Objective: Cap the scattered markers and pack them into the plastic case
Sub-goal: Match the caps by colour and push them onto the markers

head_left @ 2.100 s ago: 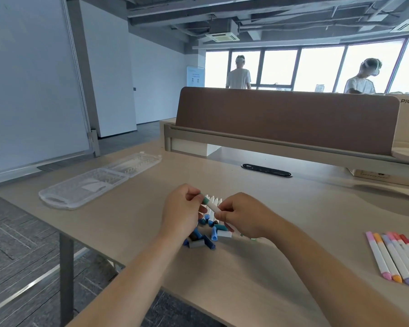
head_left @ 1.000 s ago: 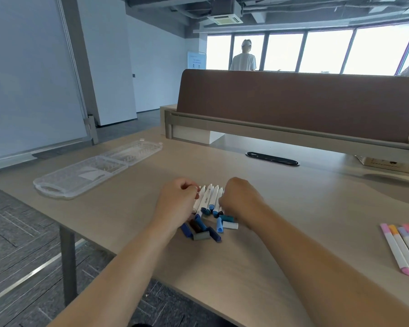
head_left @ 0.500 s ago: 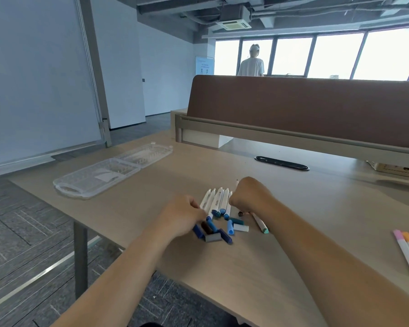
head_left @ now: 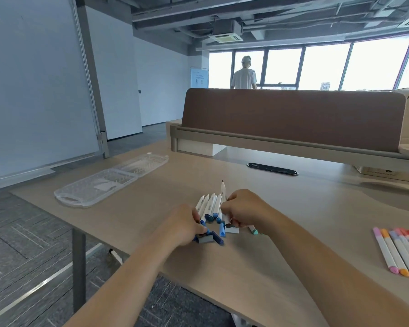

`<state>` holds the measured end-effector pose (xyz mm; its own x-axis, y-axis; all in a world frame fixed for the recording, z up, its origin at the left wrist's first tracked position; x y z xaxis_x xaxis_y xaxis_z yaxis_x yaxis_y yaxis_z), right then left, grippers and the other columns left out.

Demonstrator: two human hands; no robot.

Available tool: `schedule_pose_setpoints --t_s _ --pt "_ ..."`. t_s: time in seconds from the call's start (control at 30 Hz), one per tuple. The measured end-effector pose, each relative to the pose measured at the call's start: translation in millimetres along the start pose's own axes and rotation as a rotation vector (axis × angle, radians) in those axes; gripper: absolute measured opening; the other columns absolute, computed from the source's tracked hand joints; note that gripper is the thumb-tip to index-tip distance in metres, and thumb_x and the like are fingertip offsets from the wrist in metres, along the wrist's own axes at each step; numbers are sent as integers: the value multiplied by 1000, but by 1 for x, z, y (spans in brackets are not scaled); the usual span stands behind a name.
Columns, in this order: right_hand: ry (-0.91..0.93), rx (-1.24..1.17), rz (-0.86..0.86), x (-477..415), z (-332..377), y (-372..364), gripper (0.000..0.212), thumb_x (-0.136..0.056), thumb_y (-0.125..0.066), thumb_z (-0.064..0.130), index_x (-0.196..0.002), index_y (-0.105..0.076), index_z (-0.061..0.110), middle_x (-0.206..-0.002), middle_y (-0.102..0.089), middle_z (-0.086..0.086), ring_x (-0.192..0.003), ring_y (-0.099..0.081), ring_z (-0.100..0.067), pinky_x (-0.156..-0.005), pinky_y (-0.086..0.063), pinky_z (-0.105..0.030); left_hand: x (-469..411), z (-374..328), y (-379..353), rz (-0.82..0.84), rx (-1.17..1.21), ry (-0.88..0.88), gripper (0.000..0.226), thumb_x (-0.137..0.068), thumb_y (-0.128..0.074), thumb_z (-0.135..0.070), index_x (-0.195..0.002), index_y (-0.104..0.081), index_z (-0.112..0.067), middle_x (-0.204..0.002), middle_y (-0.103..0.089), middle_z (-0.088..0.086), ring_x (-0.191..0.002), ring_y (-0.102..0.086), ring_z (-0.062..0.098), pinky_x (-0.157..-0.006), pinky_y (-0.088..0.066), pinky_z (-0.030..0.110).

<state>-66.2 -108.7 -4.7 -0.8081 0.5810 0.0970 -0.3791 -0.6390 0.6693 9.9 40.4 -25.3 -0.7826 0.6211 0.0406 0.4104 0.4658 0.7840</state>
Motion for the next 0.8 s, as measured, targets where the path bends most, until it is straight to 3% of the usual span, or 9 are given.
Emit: schedule_pose_setpoints --t_s 0.1,0.27,0.4,0.63,0.8 --pt "21 21 -7 1 -1 0 26 -75 -59 17 -92 -66 -3 -66 -61 -12 -61 -58 -24 -67 -56 -41 2 2 0 -60 77 -18 8 -88 -68 -18 -92 -61 -17 -90 -68 3 -72 -59 14 -56 -38 22" --pt "116 79 15 8 4 -2 8 -82 -62 20 -87 -64 14 -88 -69 -13 -80 -70 -28 -81 -59 -48 -3 11 10 -230 357 -17 9 -90 -63 -7 -88 -61 -15 -87 -71 3 -79 -67 18 -60 -45 22" --pt "186 153 2 8 6 -1 9 -82 -63 27 -84 -64 18 -86 -68 -8 -85 -69 -29 -84 -57 -51 -4 10 12 -166 697 6 13 -95 -54 3 -100 -57 -8 -96 -69 14 -72 -71 21 -54 -55 25" --pt "276 228 33 11 6 1 3 -83 -71 25 -83 -68 26 -83 -69 5 -79 -67 -17 -83 -58 -44 -14 13 7 -187 751 18 15 -93 -58 0 -104 -67 -5 -91 -73 9 -73 -60 17 -70 -51 29" --pt "261 278 61 10 0 3 3 -87 -69 21 -86 -71 24 -83 -70 -1 -70 -61 -15 -69 -56 -32 -12 10 8 -222 821 19 23 -96 -51 2 -102 -71 -8 -93 -72 9 -72 -54 14 -65 -46 24"
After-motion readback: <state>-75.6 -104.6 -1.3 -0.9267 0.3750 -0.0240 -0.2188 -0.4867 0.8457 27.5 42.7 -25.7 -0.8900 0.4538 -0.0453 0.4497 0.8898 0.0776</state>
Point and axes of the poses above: each hand's wrist, its own x-axis away from the middle knuckle, its own y-axis out of the back of the hand, z = x × y, the point moved 3 cm from there along -x, towards the middle knuckle
